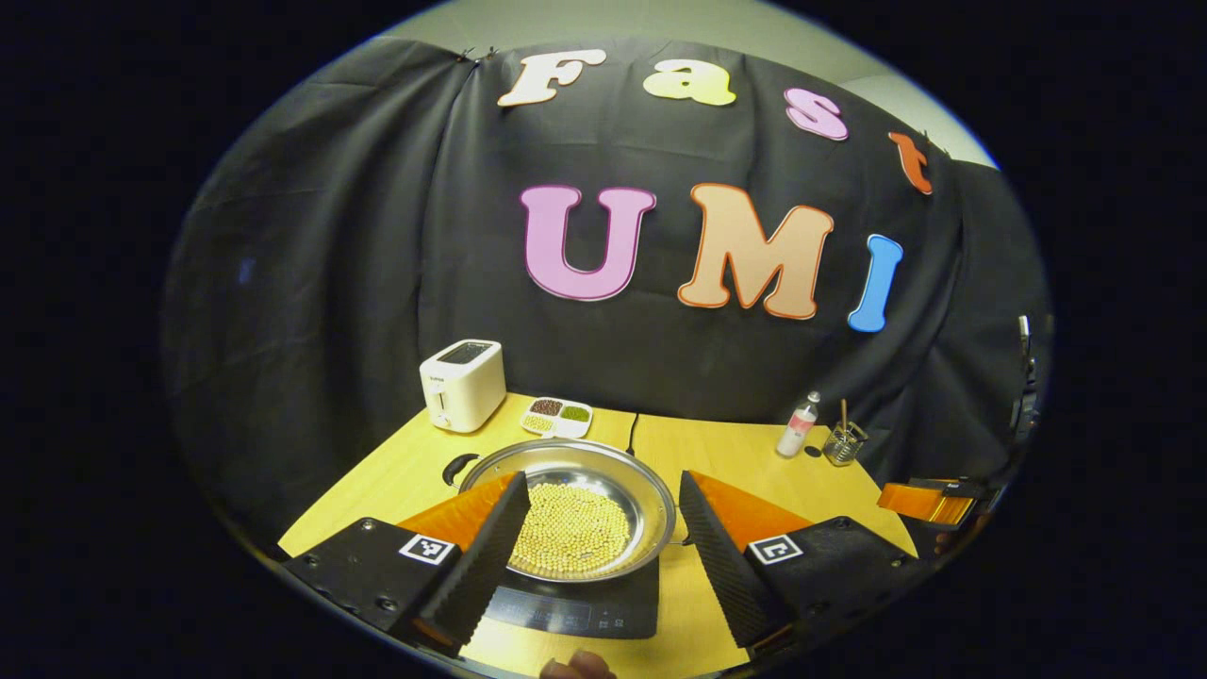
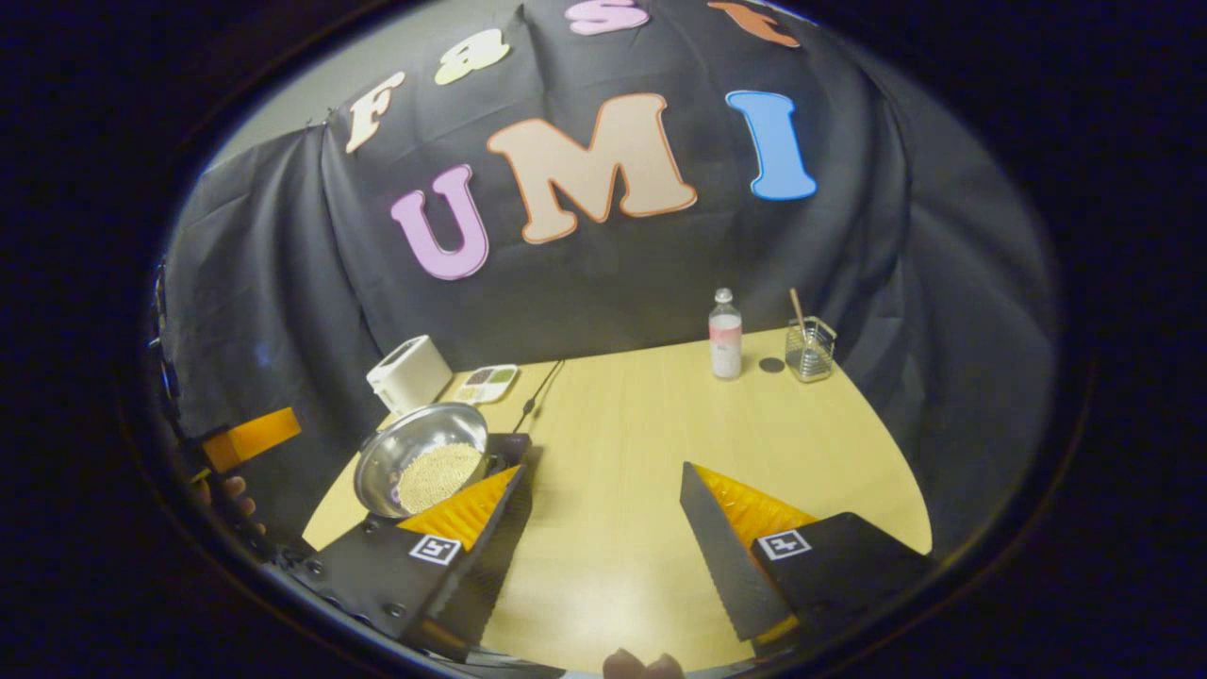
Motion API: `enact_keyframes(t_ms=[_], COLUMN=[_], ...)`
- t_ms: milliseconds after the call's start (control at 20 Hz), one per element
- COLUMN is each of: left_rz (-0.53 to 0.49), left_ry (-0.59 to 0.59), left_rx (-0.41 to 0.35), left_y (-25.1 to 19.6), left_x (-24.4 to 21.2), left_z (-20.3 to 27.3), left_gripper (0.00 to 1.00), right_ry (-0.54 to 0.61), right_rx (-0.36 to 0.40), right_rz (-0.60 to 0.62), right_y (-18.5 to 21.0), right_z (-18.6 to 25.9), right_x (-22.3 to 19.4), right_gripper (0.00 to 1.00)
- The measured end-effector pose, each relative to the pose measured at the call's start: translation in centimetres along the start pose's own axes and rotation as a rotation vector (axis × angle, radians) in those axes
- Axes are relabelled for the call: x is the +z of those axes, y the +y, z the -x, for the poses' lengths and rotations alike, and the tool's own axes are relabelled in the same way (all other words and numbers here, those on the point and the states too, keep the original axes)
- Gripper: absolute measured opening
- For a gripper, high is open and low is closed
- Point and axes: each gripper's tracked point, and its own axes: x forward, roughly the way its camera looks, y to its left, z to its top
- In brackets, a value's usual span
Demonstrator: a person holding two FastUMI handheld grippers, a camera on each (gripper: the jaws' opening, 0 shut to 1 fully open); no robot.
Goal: First push the handle of the pot to place it horizontally, then grasp the pot with both hands and set it on the induction cooktop.
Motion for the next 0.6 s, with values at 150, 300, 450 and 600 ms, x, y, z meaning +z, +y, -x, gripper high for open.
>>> enact_keyframes(t_ms=[150, 300, 450, 600], left_rz=[-0.029, -0.069, -0.075, -0.076], left_ry=[-0.08, -0.163, -0.21, -0.234], left_rx=[-0.006, -0.024, -0.063, -0.093], left_y=[-1.6, -3.3, -4.6, -5.0], left_x=[3.4, 6.2, 7.4, 7.5], left_z=[2.0, 4.0, 5.9, 7.7], left_gripper=[0.97, 0.97, 0.96, 0.95], right_ry=[-0.106, -0.171, -0.252, -0.386], right_rx=[0.017, 0.031, 0.004, 0.012], right_rz=[0.002, 0.025, 0.052, 0.059], right_y=[0.0, 0.6, 0.7, 1.9], right_z=[2.6, 5.1, 8.2, 11.6], right_x=[3.0, 4.9, 6.9, 8.8], right_gripper=[0.92, 0.92, 0.97, 0.92])
